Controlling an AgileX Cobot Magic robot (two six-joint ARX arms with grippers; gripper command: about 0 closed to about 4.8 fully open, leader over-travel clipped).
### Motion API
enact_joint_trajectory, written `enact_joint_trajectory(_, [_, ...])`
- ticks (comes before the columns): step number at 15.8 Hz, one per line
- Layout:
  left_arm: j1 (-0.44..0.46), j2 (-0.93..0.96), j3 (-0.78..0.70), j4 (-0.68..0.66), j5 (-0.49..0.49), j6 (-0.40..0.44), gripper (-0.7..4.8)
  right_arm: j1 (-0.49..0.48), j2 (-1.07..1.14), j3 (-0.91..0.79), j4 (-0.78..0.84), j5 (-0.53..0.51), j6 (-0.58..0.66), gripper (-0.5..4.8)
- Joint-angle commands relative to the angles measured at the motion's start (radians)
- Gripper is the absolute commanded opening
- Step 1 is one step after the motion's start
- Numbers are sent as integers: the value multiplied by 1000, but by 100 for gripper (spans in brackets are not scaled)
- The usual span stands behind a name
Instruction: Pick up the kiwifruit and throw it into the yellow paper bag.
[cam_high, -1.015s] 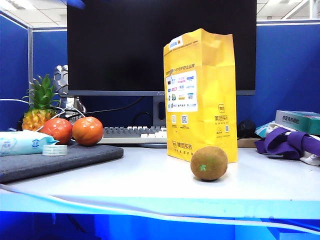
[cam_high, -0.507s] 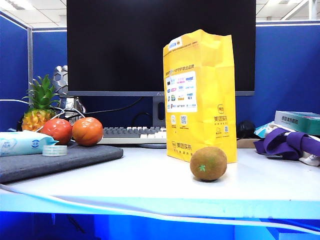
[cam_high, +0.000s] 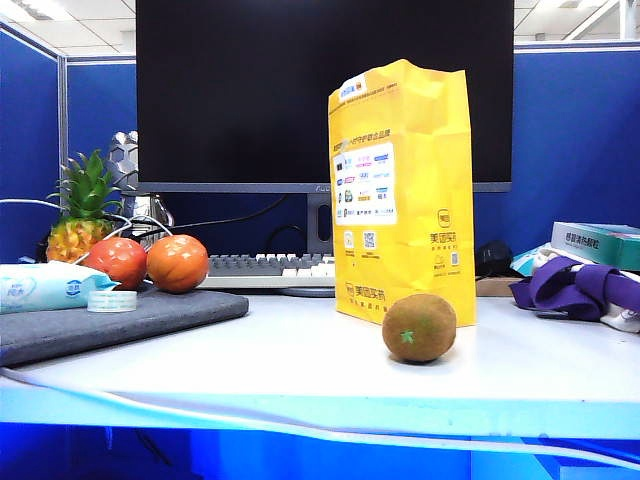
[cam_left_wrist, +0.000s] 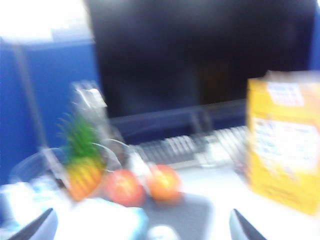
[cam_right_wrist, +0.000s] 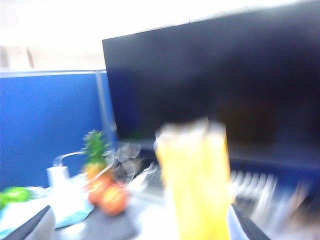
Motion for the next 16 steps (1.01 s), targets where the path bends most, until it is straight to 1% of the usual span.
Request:
enact_joint_trajectory(1, [-5, 2, -62, 173, 65, -196, 479, -1, -47, -209, 135, 26, 204, 479])
enact_joint_trajectory(2, [-5, 2, -84, 173, 61, -215, 479, -1, -53, -262, 166, 47, 207, 479])
enact_joint_trajectory(3, [-5, 2, -119, 174, 60, -211, 479, -1, -54, -292, 181, 48, 206, 479])
enact_joint_trajectory(5, [-6, 2, -227, 172, 56, -219, 479, -2, -54, -302, 153, 65, 146, 479])
enact_joint_trajectory(7, [-6, 2, -283, 171, 54, -168, 479, -2, -54, -302, 130, 71, 89, 479])
enact_joint_trajectory(8, [-6, 2, -298, 168, 50, -121, 479, -2, -54, -302, 105, 78, 66, 479])
enact_joint_trajectory(9, [-5, 2, -325, 166, 39, -76, 479, -2, -54, -302, 45, 103, 60, 479])
enact_joint_trajectory(13, [-5, 2, -400, 155, 40, -78, 479, -2, -54, -302, 14, 112, 68, 479])
enact_joint_trajectory(16, [-5, 1, -431, 127, 40, -119, 479, -2, -54, -302, -6, 113, 68, 479])
